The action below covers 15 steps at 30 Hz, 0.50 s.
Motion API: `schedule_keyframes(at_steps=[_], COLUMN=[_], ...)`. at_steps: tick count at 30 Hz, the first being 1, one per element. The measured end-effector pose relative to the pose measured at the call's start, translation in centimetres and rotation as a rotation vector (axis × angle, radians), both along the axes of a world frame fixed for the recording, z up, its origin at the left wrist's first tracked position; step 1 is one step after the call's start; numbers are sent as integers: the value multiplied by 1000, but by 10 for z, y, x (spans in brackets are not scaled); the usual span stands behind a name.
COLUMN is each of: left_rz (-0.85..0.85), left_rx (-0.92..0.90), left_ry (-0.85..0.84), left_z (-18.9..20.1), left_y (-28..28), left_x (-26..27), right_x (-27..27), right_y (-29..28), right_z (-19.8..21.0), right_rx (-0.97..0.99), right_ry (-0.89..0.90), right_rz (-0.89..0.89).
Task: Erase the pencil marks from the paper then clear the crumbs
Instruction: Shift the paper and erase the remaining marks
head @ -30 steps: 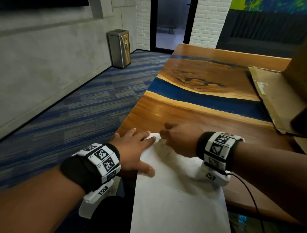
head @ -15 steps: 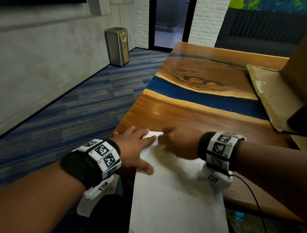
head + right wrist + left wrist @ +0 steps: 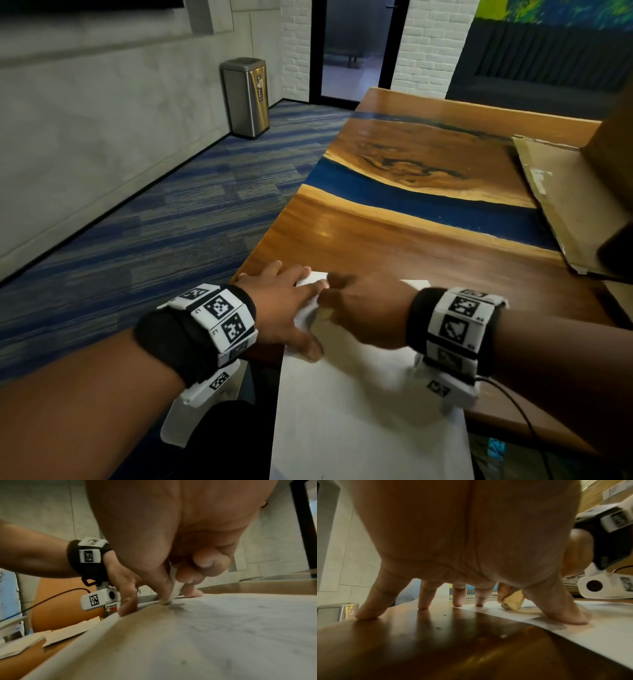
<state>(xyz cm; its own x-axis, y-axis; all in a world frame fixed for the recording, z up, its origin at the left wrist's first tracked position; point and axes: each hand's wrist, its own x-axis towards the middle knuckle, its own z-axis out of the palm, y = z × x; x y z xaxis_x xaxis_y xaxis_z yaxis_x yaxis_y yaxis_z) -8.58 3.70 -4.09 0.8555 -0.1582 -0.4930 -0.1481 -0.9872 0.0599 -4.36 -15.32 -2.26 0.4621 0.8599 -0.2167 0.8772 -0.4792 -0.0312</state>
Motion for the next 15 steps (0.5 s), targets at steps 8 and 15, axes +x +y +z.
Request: schedule_keyframes(at_steps=[8, 15], left_rz=[-4, -33], left_rx=[25, 35], left_ry=[13, 18], left_z=[1, -1], left_y=[-1, -2], left_x=[0, 5], right_x=[9, 31], right_y=[-6, -25], right_z=[4, 2], right_rx=[-13, -1], right_ry=[-54, -141], right_rz=[-19, -132])
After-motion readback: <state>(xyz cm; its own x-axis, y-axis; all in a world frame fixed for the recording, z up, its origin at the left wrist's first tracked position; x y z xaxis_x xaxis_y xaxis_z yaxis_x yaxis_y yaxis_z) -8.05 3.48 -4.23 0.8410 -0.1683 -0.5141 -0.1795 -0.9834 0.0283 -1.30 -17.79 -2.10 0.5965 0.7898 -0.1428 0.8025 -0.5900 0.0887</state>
